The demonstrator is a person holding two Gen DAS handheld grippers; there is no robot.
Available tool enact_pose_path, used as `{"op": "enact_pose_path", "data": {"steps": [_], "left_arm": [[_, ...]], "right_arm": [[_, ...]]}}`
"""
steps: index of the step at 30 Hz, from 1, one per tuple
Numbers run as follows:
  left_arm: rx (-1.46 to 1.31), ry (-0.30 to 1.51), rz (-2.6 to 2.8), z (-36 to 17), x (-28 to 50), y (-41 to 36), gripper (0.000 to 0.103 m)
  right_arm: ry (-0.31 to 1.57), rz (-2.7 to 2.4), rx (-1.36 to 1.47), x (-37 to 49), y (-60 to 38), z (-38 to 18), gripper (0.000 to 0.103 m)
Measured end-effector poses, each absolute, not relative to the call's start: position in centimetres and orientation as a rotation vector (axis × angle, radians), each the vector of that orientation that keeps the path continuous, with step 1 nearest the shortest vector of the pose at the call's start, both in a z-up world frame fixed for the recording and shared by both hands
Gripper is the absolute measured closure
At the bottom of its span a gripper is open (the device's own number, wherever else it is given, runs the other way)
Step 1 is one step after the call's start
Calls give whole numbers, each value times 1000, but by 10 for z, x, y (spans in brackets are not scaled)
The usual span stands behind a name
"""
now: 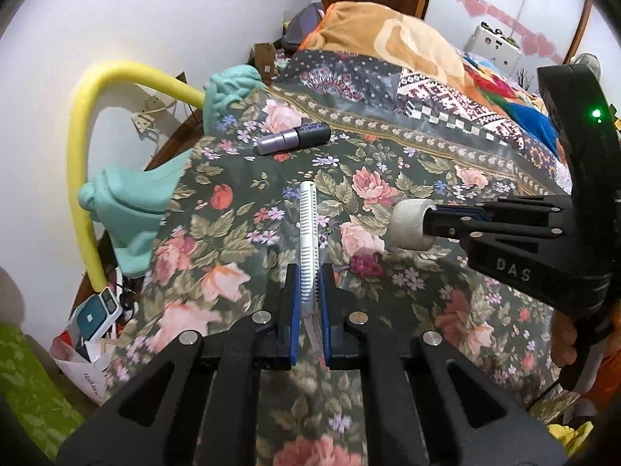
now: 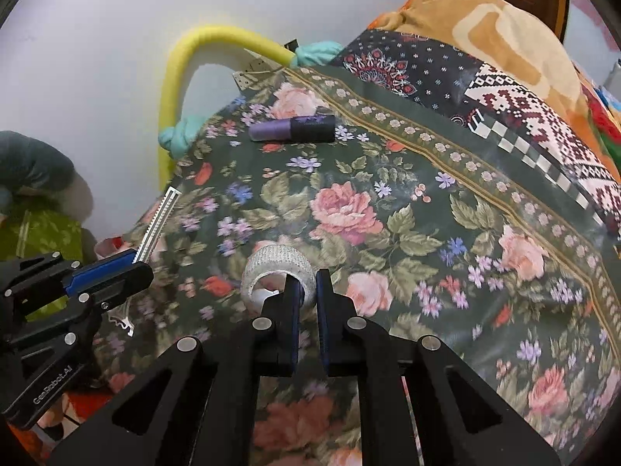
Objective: Collect trash
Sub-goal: 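Carry the comb and tape roll in both grippers over the white bin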
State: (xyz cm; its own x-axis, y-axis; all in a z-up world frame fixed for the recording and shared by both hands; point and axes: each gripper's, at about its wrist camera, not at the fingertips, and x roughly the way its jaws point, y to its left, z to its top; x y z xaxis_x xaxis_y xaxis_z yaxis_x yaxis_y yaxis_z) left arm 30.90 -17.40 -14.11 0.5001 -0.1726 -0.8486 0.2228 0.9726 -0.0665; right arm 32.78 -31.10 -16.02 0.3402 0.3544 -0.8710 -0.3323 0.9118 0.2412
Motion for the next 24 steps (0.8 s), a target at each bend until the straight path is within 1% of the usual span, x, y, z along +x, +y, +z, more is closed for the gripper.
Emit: {"op": "enact_pose_path", "data": {"steps": [8, 14, 24], "left_arm": [[20, 962, -181, -105, 267, -147, 95], [-1, 908, -115, -72, 225, -115, 95], [-51, 827, 14, -33, 142, -47, 95]], "right_arm": [[1039, 486, 5, 289, -294, -100, 96], [953, 547, -32, 249, -260, -55, 96], [866, 668, -80, 181, -197, -12, 96]]}}
